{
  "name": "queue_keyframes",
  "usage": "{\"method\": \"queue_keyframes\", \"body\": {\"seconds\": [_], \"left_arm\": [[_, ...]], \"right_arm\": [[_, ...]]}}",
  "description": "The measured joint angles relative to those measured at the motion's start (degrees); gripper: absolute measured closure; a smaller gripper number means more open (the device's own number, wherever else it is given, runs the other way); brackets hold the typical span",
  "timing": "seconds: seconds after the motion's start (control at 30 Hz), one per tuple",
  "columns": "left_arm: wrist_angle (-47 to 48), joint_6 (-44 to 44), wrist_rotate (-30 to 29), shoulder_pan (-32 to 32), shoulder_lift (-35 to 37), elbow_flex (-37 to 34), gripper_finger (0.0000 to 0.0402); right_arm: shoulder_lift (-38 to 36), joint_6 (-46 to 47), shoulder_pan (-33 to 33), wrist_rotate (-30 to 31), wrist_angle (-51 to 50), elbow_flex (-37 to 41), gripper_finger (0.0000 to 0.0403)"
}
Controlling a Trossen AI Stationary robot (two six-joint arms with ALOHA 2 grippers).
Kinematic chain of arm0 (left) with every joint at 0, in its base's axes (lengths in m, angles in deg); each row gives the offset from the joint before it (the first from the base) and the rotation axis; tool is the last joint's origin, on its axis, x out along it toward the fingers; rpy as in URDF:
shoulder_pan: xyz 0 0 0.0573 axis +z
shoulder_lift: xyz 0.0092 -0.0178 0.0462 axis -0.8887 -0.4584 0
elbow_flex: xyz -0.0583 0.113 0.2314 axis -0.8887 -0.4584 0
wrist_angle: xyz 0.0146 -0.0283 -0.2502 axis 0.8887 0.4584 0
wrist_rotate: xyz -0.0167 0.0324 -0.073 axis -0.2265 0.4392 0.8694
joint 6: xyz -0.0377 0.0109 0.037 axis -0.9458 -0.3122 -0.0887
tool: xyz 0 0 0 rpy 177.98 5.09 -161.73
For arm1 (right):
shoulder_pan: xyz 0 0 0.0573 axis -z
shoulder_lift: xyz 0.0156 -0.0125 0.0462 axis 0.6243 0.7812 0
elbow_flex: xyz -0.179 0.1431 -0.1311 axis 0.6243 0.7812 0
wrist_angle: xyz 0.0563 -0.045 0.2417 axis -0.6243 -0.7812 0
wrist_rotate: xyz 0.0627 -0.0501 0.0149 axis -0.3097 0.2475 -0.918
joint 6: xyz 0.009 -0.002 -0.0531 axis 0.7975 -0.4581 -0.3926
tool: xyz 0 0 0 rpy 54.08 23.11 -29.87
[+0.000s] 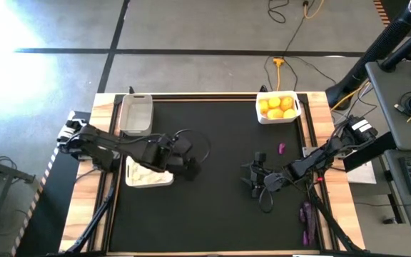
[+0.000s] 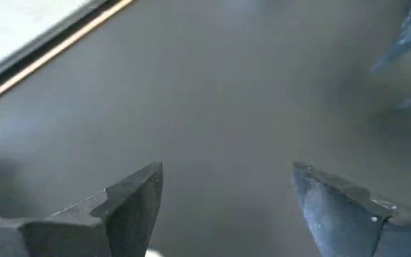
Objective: Sort produce into baskets
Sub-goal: Move the violet eggplant to the top center of the table
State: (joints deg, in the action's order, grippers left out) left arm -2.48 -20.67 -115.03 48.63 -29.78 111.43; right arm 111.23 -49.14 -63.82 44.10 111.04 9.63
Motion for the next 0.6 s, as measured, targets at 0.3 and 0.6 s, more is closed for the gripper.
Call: {"method": "queue_keyframes", "body": {"seconds": [0.3, 0.6], "left_arm": [[-47.5, 18.6, 11.6, 9.6, -1.7, -17.5, 0.0125], [-90.3, 33.3, 15.0, 18.5, -17.1, -26.2, 0.0126]], "right_arm": [[0.0, -0.2, 0.0, 0.0, 0.0, 0.0, 0.0158], [0.0, 1.0, 0.4, 0.2, -0.8, 0.3, 0.0158]]}}
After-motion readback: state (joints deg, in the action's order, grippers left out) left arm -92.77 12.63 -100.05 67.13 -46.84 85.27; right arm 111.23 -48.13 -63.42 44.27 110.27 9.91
